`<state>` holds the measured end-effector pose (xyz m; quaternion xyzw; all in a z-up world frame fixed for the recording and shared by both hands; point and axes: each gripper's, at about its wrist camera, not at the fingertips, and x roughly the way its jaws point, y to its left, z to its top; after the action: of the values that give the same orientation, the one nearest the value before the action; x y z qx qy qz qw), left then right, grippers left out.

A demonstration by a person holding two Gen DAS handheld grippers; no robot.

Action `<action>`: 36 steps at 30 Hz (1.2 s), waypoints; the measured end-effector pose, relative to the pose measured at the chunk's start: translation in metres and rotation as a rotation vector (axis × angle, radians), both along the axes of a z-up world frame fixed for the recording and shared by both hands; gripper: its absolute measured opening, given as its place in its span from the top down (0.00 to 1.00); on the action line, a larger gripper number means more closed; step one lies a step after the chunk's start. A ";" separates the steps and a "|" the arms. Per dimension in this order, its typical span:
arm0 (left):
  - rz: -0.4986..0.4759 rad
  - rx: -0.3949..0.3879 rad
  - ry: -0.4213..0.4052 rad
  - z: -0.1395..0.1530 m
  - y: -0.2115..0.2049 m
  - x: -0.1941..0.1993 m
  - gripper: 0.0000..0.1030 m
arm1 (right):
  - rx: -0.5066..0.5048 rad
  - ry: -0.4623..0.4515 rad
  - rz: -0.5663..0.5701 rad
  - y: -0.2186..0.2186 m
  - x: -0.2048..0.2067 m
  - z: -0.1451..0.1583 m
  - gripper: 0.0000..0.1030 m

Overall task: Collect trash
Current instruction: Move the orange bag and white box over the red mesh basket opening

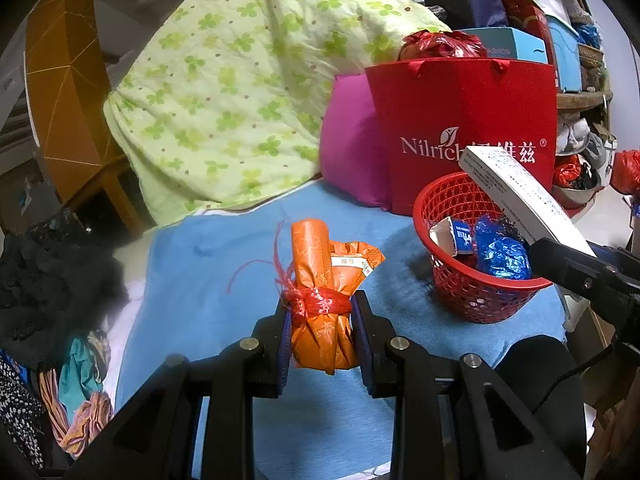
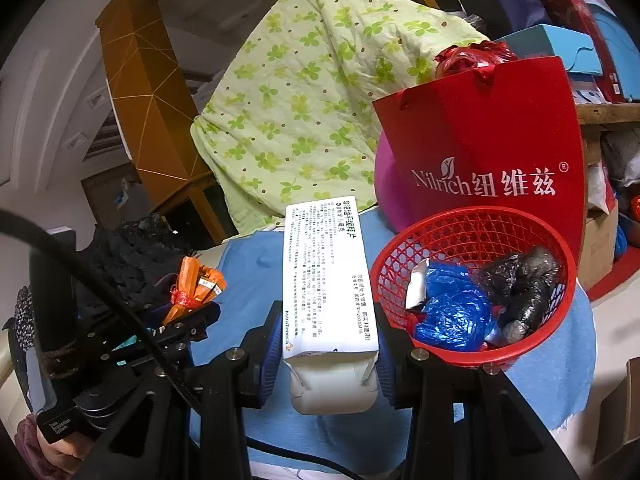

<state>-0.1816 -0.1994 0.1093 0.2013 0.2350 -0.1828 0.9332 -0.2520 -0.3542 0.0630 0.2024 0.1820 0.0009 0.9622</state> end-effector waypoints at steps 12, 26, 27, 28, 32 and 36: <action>-0.027 0.028 0.008 -0.004 -0.019 -0.002 0.71 | 0.026 0.006 -0.019 -0.012 -0.005 -0.005 0.58; -0.066 0.062 0.005 -0.008 -0.042 -0.007 0.70 | 0.055 0.009 -0.059 -0.031 -0.013 -0.011 0.58; -0.069 0.064 0.006 -0.007 -0.044 -0.007 0.70 | 0.057 0.009 -0.063 -0.033 -0.013 -0.011 0.58; -0.073 0.066 0.005 -0.007 -0.045 -0.007 0.70 | 0.061 0.009 -0.066 -0.035 -0.013 -0.011 0.58; -0.086 0.075 0.002 -0.007 -0.051 -0.009 0.70 | 0.069 0.007 -0.085 -0.043 -0.016 -0.013 0.58; -0.102 0.082 -0.003 -0.007 -0.058 -0.011 0.70 | 0.076 0.005 -0.105 -0.051 -0.020 -0.014 0.58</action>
<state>-0.1930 -0.2572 0.1024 0.2512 0.2300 -0.2201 0.9141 -0.2722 -0.4052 0.0490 0.2478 0.1733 -0.0434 0.9522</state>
